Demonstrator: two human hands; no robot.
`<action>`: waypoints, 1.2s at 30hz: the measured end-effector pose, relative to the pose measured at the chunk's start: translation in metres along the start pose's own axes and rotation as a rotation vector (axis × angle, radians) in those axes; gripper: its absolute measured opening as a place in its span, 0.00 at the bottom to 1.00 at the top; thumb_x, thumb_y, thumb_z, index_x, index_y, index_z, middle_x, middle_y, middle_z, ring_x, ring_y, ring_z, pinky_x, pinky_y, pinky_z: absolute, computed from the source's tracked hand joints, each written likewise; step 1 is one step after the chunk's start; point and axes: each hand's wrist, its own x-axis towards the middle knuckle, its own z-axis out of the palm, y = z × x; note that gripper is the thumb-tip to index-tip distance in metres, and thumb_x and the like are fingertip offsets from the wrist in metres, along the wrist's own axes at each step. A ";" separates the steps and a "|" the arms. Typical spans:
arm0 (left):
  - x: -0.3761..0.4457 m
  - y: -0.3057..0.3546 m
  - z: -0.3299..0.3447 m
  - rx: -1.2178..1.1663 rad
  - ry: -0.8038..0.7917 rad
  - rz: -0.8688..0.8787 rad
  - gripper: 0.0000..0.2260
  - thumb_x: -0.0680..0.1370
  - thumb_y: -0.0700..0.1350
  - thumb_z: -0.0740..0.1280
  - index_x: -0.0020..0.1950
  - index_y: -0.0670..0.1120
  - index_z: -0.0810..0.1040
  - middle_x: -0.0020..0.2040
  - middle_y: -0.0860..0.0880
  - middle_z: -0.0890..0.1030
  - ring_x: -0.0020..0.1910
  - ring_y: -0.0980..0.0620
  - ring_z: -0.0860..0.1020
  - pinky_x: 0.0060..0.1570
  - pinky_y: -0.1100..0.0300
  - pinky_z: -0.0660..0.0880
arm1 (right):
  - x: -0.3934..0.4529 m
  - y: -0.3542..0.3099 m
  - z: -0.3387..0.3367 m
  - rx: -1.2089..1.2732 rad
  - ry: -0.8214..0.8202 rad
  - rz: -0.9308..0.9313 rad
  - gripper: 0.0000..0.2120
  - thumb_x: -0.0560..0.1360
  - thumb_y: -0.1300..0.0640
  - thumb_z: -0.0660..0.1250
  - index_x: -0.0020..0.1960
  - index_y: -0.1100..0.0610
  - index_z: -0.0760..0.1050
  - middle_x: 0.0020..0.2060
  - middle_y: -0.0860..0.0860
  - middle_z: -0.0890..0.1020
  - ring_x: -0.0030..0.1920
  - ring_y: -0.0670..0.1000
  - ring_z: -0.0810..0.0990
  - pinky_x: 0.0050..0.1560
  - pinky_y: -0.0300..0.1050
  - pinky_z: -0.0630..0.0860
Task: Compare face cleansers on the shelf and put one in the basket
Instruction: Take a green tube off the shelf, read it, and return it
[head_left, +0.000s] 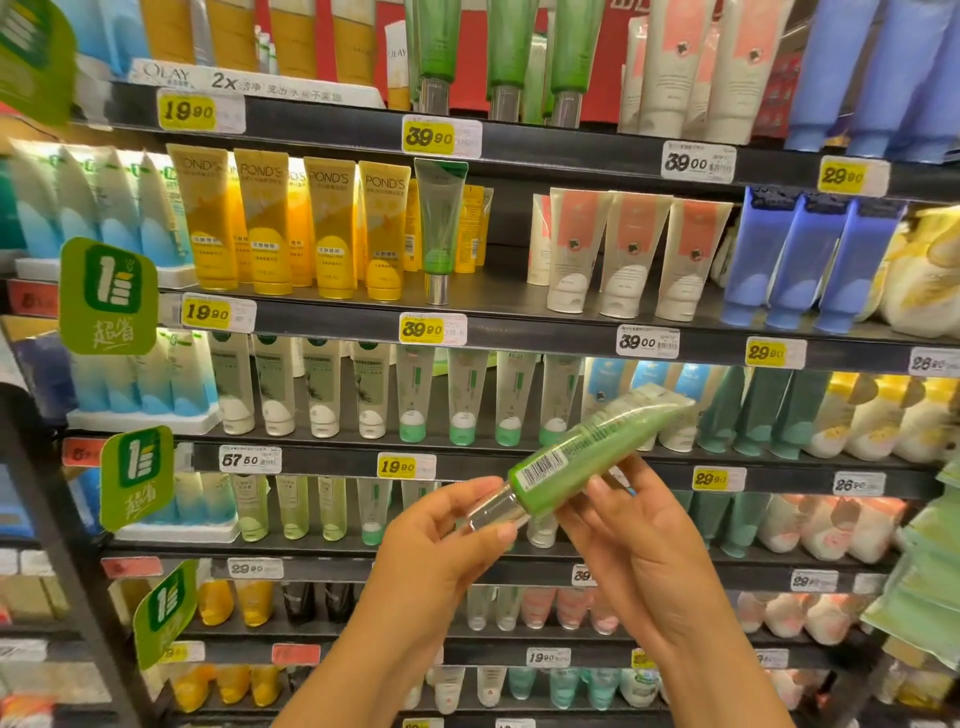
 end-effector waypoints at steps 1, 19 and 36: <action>0.000 0.003 0.001 -0.077 -0.020 -0.052 0.17 0.63 0.32 0.72 0.51 0.41 0.81 0.46 0.44 0.85 0.43 0.49 0.84 0.39 0.62 0.80 | 0.000 -0.002 -0.001 -0.022 -0.013 -0.004 0.20 0.68 0.68 0.64 0.59 0.61 0.72 0.51 0.59 0.81 0.52 0.55 0.81 0.55 0.49 0.78; 0.027 0.035 0.007 0.681 -0.061 0.074 0.18 0.68 0.47 0.76 0.54 0.57 0.75 0.50 0.54 0.77 0.47 0.60 0.78 0.48 0.65 0.76 | 0.049 -0.009 0.013 -0.445 -0.049 -0.127 0.21 0.62 0.53 0.72 0.53 0.56 0.77 0.46 0.54 0.85 0.49 0.52 0.84 0.46 0.43 0.80; 0.213 0.086 0.016 0.663 -0.141 0.357 0.15 0.66 0.42 0.77 0.47 0.54 0.77 0.38 0.59 0.84 0.36 0.61 0.82 0.41 0.63 0.79 | 0.213 -0.023 0.064 -0.697 0.055 -0.408 0.10 0.72 0.64 0.68 0.51 0.52 0.77 0.40 0.45 0.86 0.41 0.44 0.84 0.37 0.36 0.79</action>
